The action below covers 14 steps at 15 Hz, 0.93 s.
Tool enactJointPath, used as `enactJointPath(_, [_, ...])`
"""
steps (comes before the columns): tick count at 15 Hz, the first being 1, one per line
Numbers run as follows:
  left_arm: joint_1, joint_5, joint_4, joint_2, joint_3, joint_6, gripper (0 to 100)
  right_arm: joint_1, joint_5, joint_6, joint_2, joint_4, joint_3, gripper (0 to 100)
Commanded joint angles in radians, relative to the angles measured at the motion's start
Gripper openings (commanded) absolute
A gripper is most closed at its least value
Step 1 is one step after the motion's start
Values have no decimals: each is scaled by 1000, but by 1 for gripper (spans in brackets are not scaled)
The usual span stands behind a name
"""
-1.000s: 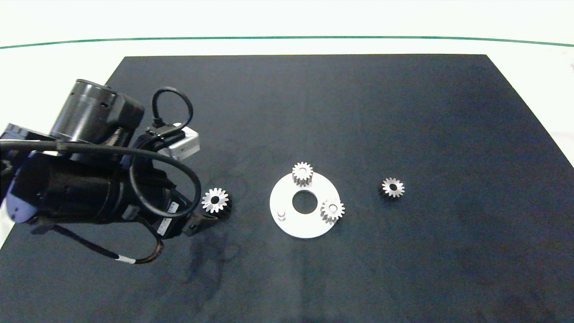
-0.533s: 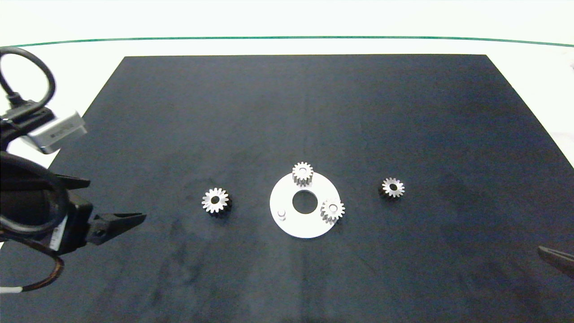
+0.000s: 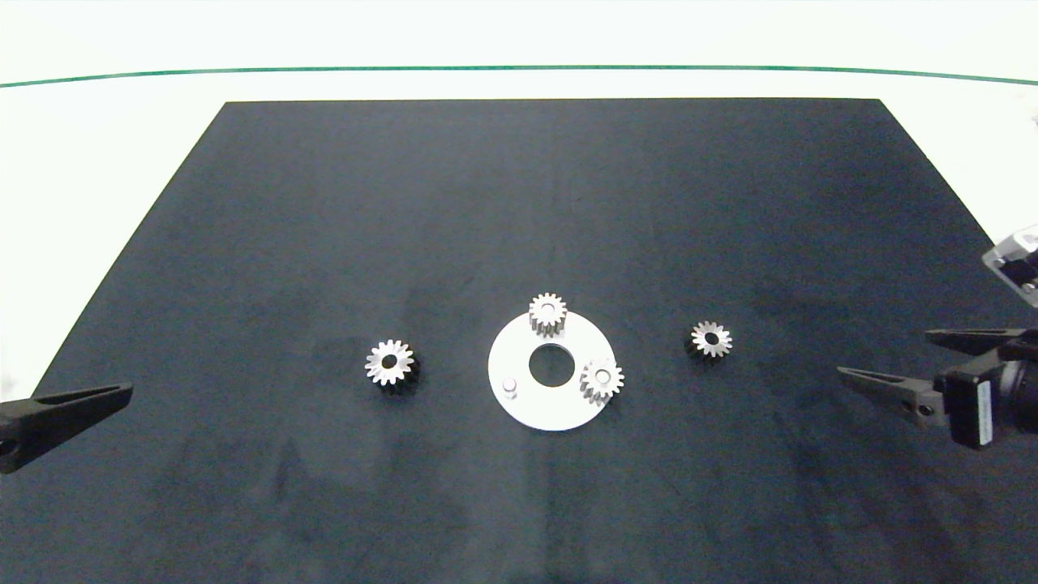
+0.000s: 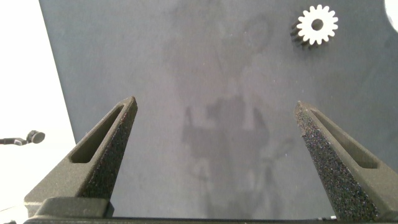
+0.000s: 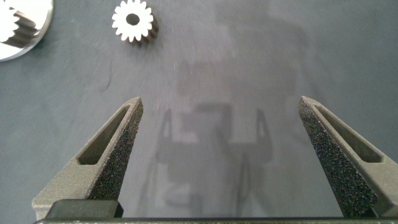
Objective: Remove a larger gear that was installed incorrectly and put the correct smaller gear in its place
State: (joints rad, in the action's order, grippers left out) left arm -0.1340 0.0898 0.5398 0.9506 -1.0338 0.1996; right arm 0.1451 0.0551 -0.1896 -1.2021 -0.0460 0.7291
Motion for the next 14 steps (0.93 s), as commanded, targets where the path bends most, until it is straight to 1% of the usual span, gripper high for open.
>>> enactJointPath(1, [4, 2, 11, -43, 0, 0, 100, 16, 14, -28, -146, -32, 39, 100])
enactJointPath(3, [5, 2, 11, -50, 1, -2, 100, 16, 20, -67, -182, -32, 69, 100])
enactJointPath(4, [10, 4, 11, -52, 1, -2, 100, 17, 29, -79, -197, -29, 87, 100])
enactJointPath(5, [11, 4, 9, -52, 1, 0, 100, 21, 37, -80, -201, -28, 96, 100])
enactJointPath(6, [13, 4, 9, -50, 1, -2, 100, 41, 54, -80, -218, -25, 118, 100])
enactJointPath(10, [17, 4, 9, -50, 11, -2, 100, 97, 84, -80, -277, -25, 150, 100])
enactJointPath(14, [17, 7, 9, -52, 15, 0, 100, 139, 84, -87, -344, -25, 190, 100])
